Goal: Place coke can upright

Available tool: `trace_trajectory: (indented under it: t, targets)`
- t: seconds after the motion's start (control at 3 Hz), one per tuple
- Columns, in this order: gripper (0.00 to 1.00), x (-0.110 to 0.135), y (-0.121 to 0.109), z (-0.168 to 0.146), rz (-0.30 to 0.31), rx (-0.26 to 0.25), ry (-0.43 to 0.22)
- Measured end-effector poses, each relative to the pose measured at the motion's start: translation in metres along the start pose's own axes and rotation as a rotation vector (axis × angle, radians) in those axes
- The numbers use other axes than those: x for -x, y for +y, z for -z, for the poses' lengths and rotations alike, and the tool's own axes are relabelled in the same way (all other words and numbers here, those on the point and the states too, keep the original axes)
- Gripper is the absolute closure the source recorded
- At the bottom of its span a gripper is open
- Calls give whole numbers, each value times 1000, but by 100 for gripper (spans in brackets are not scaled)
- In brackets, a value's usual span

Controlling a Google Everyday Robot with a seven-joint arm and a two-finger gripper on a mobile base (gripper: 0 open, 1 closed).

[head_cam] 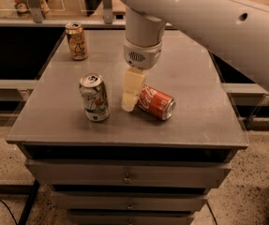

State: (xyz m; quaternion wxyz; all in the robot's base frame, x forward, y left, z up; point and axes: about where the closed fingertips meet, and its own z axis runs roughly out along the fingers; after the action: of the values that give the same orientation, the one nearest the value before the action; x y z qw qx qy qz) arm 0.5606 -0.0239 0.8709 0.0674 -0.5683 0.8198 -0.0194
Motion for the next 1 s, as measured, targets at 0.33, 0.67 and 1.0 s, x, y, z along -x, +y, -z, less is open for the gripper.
trace_trajectory:
  t: [0.33,0.67,1.0]
  targets:
    - [0,4,-6,-3,-75,-26,12]
    - [0,3,-10,-16,-144,-34,40]
    - [0,-7,-13,-35,-216,-22,71]
